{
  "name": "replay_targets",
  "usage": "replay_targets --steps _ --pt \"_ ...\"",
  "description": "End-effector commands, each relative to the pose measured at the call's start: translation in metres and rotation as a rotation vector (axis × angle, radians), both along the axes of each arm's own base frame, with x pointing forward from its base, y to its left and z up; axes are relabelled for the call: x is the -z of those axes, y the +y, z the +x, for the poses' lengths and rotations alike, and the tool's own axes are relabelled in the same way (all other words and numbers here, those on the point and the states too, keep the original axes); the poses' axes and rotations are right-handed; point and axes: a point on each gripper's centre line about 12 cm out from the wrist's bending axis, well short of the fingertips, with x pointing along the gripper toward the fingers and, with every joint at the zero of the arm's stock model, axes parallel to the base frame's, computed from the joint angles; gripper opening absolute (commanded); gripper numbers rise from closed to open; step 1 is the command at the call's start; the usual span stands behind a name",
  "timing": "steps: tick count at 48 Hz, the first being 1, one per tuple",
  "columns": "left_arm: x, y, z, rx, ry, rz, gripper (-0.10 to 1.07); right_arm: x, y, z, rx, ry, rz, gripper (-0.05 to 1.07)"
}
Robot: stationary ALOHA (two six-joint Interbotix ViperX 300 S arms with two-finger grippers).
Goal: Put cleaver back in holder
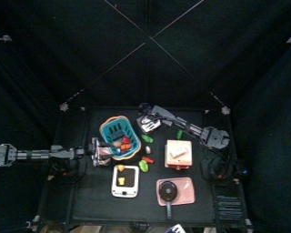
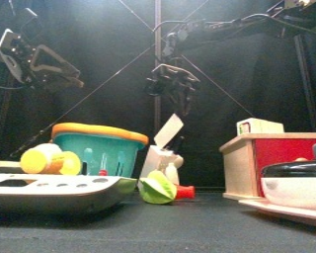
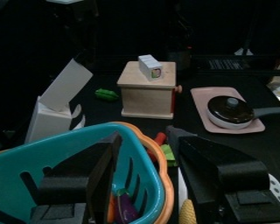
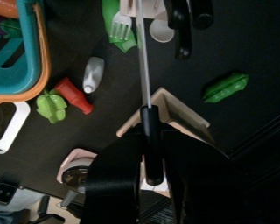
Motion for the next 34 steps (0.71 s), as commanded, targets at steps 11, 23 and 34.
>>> replay_targets --steps 11,23,34 --pt "-0.0054 0.0003 0.0021 0.001 -0.015 0.002 0.84 -0.0083 0.0008 -0.0058 -0.001 -0.017 0.000 0.52" --pt "-0.0054 0.0003 0.0021 0.001 -0.015 0.002 0.84 -0.0055 -0.0003 -0.0053 -0.015 -0.010 0.004 0.52" --pt "-0.0048 0.0003 0.0019 0.001 -0.014 0.002 0.84 -0.0042 -0.0037 -0.0048 -0.012 -0.010 0.004 0.52"
